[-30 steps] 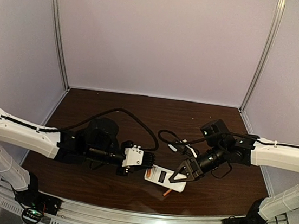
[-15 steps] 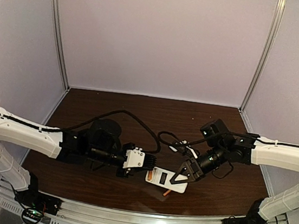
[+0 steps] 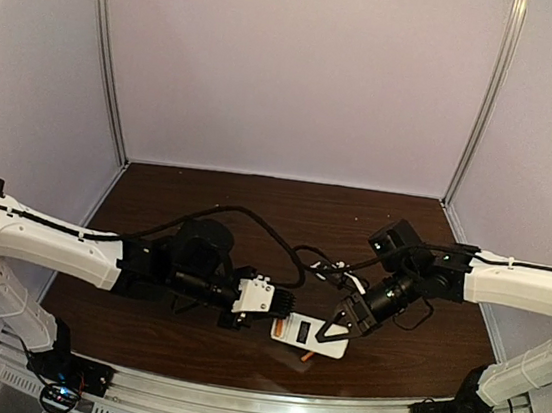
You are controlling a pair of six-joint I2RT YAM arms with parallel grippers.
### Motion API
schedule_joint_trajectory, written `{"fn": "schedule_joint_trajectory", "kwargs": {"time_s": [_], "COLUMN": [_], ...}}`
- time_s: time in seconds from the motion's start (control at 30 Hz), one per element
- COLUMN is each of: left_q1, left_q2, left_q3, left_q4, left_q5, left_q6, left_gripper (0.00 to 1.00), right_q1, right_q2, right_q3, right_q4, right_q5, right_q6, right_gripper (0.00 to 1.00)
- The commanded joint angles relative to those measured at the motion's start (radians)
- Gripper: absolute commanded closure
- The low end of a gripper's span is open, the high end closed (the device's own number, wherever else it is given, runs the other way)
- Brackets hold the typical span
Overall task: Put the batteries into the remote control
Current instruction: Load the battery into the battery compartment.
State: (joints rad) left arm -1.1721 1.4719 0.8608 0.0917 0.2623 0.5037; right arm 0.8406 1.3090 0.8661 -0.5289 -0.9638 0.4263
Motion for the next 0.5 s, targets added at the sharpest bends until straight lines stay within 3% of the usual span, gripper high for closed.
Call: {"fn": "schedule_joint_trajectory", "kwargs": {"time_s": [0.0, 0.47], "left_q1": [-0.016, -0.029], "left_q2": [0.027, 0.073], "left_q3": [0.003, 0.018], "left_q4": [-0.108, -0.153], "left_q5": [0.039, 0.05], "left_q6": [0.018, 0.028], "left_gripper": [0.93, 0.93], "right_q1": [0.003, 0.003], "right_q2": [-0.035, -0.078], "right_q3": [0.066, 0.061], "right_q4": [0.05, 0.122], "right_q5": [0.002, -0.064], "right_q6": [-0.031, -0.032], "right_gripper": [1.0, 1.0]}}
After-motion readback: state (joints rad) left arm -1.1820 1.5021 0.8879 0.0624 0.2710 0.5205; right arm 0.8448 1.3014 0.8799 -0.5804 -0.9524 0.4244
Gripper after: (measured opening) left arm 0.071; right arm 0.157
